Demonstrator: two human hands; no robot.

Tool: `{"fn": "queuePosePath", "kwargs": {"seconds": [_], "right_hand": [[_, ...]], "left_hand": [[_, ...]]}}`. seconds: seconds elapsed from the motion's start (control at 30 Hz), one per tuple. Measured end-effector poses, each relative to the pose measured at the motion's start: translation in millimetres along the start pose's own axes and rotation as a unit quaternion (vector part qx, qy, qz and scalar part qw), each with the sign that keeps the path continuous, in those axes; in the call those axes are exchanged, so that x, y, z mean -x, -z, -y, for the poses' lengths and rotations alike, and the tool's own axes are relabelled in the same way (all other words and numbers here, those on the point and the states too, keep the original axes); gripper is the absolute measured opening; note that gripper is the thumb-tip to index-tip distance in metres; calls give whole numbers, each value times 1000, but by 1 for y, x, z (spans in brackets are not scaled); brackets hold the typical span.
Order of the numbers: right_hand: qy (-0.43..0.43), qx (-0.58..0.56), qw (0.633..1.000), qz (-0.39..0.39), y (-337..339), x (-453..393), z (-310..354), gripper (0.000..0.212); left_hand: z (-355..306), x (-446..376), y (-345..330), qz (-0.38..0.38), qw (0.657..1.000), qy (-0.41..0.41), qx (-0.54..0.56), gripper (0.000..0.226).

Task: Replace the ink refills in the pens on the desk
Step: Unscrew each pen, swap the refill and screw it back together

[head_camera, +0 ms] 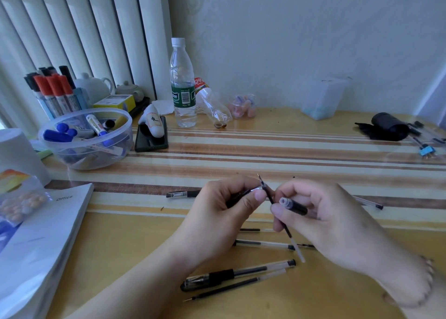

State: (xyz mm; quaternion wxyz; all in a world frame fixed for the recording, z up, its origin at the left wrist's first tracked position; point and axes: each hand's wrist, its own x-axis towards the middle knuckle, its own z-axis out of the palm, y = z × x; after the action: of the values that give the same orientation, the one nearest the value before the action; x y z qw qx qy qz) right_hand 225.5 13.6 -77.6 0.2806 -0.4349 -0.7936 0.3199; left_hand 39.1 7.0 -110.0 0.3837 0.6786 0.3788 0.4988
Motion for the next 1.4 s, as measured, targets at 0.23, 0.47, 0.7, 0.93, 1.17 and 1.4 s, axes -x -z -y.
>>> {"fn": "queuePosePath", "kwargs": {"seconds": [0.23,0.47,0.7,0.93,1.17,1.4], "right_hand": [[20,-108,993,-51,-12,6,6,21],[-69,-204,977,6,-19,6,9,44],[-14,-270,960,67,-34,8,8,19],[-3,-236,967,90,-32,10,5,13],[-6,-235,968,91,-31,10,6,14],[-16,-228,969,94,-28,10,9,14]], "left_hand": [[-5,3,-7,-54,997,-17,44,21],[-6,-13,26,-194,903,97,371,28],[-3,-14,27,-200,883,107,410,30],[-1,-16,29,-213,879,113,412,30],[-2,-15,29,-205,897,105,378,31],[-4,-15,29,-219,915,85,329,30]]}}
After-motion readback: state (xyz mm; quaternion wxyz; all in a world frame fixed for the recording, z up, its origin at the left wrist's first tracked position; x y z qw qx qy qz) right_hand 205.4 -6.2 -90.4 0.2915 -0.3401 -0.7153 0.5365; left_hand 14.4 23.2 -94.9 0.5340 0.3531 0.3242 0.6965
